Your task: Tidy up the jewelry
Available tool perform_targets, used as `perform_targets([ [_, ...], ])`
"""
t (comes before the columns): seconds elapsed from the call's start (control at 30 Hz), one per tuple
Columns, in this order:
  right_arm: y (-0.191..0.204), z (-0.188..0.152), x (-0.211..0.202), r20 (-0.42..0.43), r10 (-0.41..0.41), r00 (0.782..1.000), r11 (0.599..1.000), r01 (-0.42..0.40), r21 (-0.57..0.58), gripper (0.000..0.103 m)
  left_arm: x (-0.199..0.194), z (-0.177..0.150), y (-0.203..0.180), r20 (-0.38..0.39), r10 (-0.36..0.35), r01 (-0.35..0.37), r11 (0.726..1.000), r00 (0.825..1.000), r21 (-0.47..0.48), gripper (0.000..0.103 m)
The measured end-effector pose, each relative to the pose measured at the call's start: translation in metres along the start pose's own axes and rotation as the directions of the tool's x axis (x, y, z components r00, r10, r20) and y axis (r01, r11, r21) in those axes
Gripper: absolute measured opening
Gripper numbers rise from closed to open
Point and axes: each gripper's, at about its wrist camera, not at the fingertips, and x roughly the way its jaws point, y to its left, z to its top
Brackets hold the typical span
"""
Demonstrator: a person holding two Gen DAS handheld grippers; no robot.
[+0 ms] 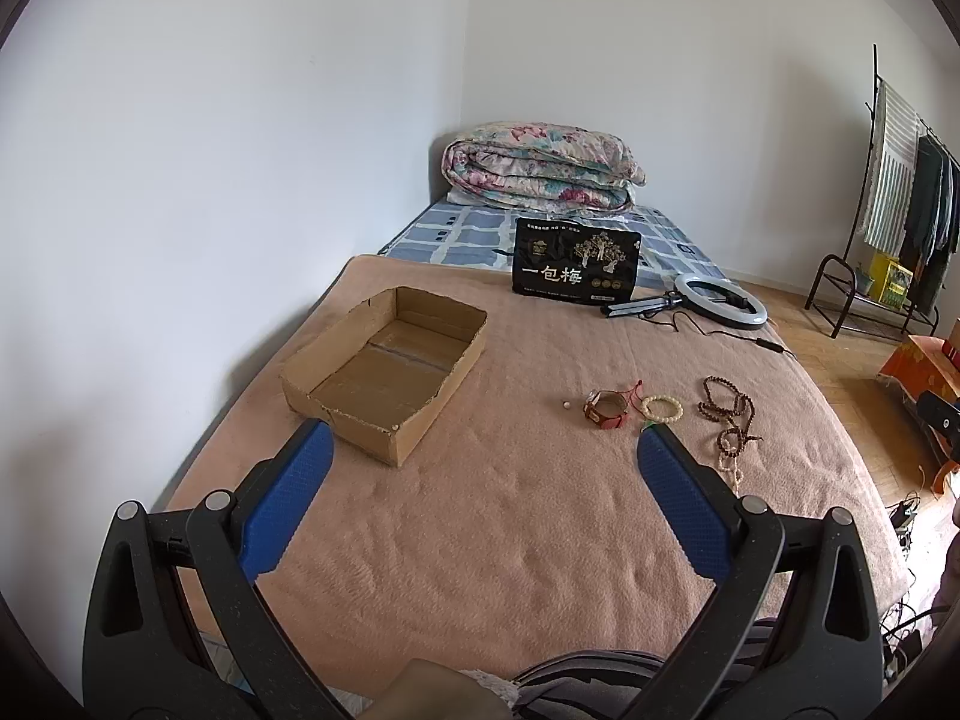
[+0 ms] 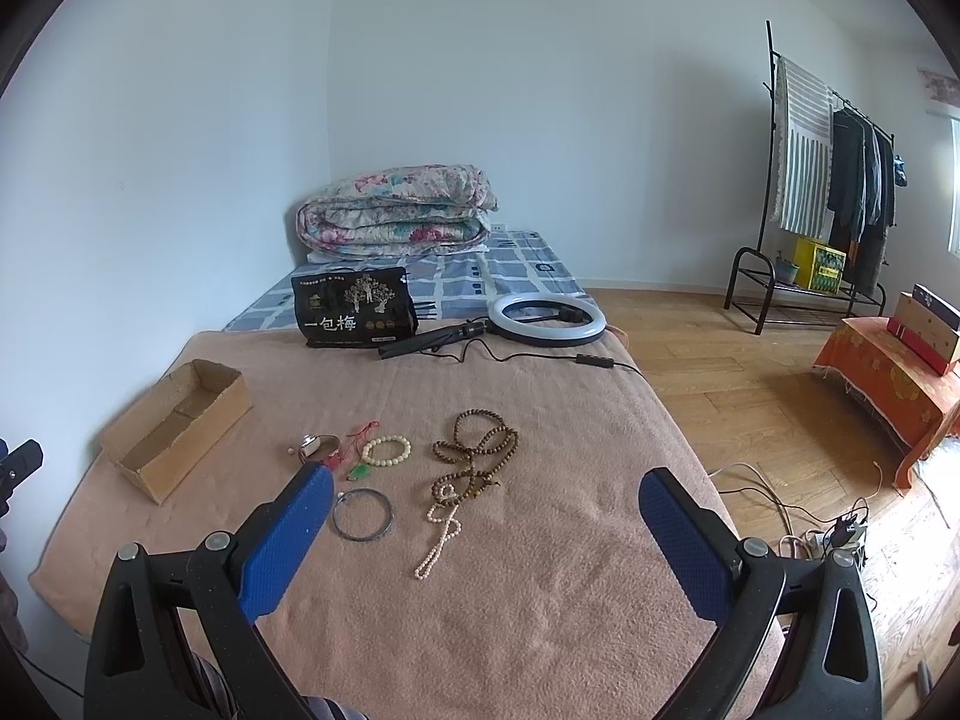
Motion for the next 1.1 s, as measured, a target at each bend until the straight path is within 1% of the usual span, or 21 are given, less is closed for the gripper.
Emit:
perform_targets([
  [0.17,0.001,0.0,0.004,-0.005,-0.006,1.0,1.0,0.006,0.0,0.103,0.001,-0.001,-0.005,-0.006,-0.005,0.005,1.0,1.0,0.004,0.103],
  [0.37,-0.003,-0.002,0.013,-0.021,-0.012,1.0,1.0,0.012,0.0,0.103,0.01,-0.003,-0.013,-0.016,-0.011,0.011,1.0,1.0,0.01,0.103],
  [0.57,-0.009,-0.002,0.028,-0.04,-0.032,0.999,0.999,0.031,-0.011,0.103,0.026,-0.001,-0.017,-0.037,-0.024,0.025,0.999,0.999,0.025,0.103],
  [0.73,-0.022,0.0,0.045,-0.056,-0.041,0.998,0.999,0.04,-0.024,0.103,0.048,0.007,-0.014,-0.059,-0.044,0.046,0.998,0.997,0.035,0.103],
  [0.87,-0.034,0.003,0.061,-0.063,-0.027,0.998,0.999,0.026,-0.023,0.103,0.067,0.012,-0.013,-0.085,-0.089,0.093,0.995,0.992,0.041,0.103],
  [0.97,-0.043,0.006,0.077,-0.077,-0.002,0.997,1.0,0.0,-0.015,0.103,0.082,0.015,-0.017,-0.102,-0.116,0.122,0.991,0.988,0.059,0.103],
  [1.03,-0.049,0.009,0.09,-0.101,0.012,0.995,1.0,-0.013,-0.005,0.103,0.092,0.017,-0.021,-0.121,-0.14,0.15,0.986,0.983,0.071,0.098],
  [1.1,-0.054,0.011,0.104,-0.12,0.023,0.993,1.0,-0.022,0.008,0.103,0.103,0.017,-0.027,-0.14,-0.157,0.171,0.981,0.977,0.087,0.096],
])
